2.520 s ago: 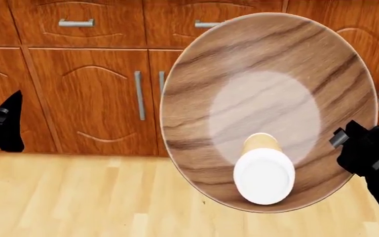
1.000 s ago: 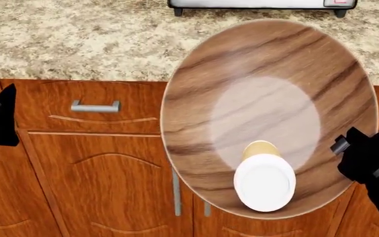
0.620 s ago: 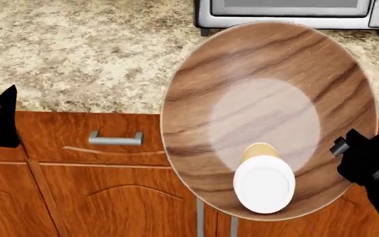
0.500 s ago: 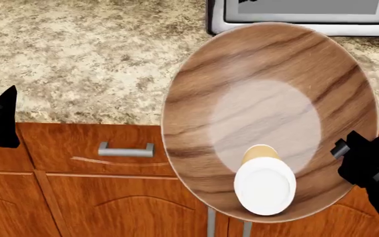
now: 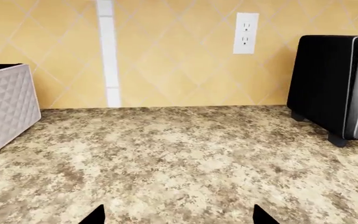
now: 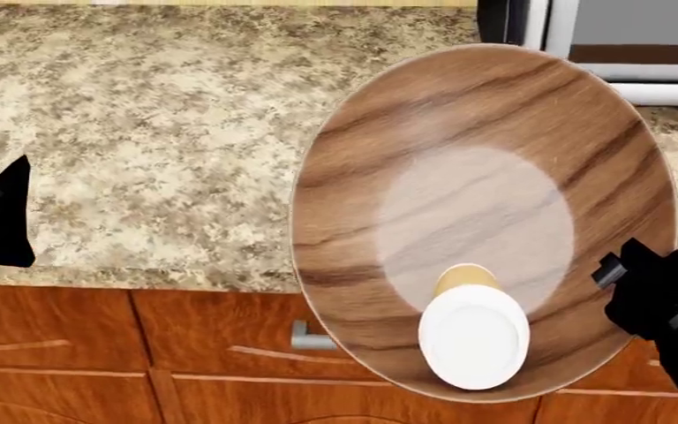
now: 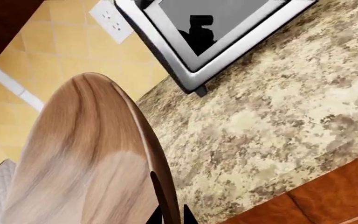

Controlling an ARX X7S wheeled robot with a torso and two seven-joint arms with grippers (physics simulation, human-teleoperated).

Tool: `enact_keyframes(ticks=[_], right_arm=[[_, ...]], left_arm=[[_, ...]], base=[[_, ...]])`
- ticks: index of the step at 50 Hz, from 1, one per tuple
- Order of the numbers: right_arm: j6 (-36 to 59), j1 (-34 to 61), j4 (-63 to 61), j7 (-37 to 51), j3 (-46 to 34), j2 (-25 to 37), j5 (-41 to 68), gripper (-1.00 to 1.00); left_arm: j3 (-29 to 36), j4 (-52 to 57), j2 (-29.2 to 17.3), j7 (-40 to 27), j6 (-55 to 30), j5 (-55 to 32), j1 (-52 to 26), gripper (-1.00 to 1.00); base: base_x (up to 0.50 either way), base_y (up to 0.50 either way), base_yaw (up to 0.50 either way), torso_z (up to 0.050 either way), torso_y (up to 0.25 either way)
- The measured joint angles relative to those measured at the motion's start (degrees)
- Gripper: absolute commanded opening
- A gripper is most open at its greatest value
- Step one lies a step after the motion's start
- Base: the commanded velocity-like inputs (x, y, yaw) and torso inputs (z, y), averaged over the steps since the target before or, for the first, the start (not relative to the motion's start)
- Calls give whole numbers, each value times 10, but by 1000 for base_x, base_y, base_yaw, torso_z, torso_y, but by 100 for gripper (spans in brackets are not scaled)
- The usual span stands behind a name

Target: Place the cup inside the bowl on the dining table and move the bowl to any counter.

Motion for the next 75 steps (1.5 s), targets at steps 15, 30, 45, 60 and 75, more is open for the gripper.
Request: enact_keyframes(ticks=[15,30,45,60,75], right_arm=[[-4,-2,-1,-1,-2,-2,2,-100],[-9,-5,0,-2,-2,-6,2,-100],[-12,15,27,17,-11,-20,3,-100],[-5,87,117,3,-69,-44,-27,-100],[-1,125,192,-29,-115,-64,-56,-100]], left_arm=[[0,1,-1,-2,0,-1,0,100],[1,1,-3,0,3,-2,3,100],[5,1,-1,1,4,-3,4,100],[8,2,4,-3,9,-1,11,100],[8,2,4,-4,10,-4,14,100]], base=[[316,463,0,0,1],[468,78,0,0,1],[9,0,0,0,1],[0,0,0,0,1],[0,0,0,1,1]])
